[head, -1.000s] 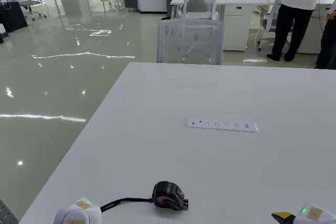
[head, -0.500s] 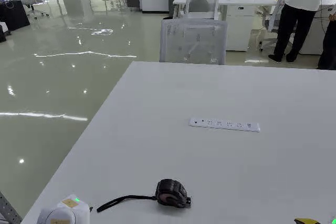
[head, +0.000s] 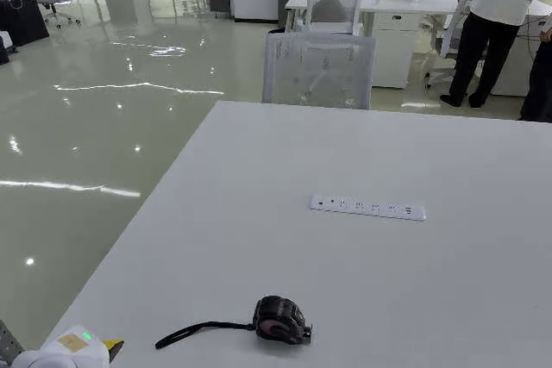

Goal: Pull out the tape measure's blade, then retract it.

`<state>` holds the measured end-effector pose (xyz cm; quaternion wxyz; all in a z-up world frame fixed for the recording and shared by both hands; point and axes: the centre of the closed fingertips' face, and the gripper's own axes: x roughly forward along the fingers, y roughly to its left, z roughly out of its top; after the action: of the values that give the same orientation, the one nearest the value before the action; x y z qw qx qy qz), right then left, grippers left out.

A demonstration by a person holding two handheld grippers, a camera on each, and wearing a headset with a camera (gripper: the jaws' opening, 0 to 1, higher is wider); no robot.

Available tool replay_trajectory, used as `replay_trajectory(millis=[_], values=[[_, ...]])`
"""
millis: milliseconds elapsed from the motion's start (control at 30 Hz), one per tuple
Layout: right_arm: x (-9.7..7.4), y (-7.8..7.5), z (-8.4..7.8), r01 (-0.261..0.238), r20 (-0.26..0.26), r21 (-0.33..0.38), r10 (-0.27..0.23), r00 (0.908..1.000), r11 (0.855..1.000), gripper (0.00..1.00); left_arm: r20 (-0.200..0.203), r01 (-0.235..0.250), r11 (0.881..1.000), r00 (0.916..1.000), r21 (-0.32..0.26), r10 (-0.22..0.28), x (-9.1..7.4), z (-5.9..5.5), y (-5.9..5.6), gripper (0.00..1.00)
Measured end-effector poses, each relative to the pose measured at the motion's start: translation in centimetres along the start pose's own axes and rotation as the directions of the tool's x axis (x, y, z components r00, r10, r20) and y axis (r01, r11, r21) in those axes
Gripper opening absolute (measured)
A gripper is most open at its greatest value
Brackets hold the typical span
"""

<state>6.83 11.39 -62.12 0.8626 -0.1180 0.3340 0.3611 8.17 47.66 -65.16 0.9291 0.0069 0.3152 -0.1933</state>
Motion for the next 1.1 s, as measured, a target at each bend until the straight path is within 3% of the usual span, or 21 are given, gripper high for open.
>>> replay_trajectory(millis=[567, 1100], values=[[-3.3, -0.6, -0.4, 0.053, -0.007, 0.001, -0.053, 0.9986, 0.999, 1.00, 0.014, 0.008, 0.999, 0.9999, 0.046, -0.009, -2.5, 0.3, 1.8, 1.00], [-4.0, -1.3, -0.8, 0.067, -0.010, 0.015, -0.067, 0.9977, 0.998, 1.00, 0.015, 0.016, 0.998, 0.9997, 0.063, -0.017, -2.7, 0.7, 1.7, 1.00]])
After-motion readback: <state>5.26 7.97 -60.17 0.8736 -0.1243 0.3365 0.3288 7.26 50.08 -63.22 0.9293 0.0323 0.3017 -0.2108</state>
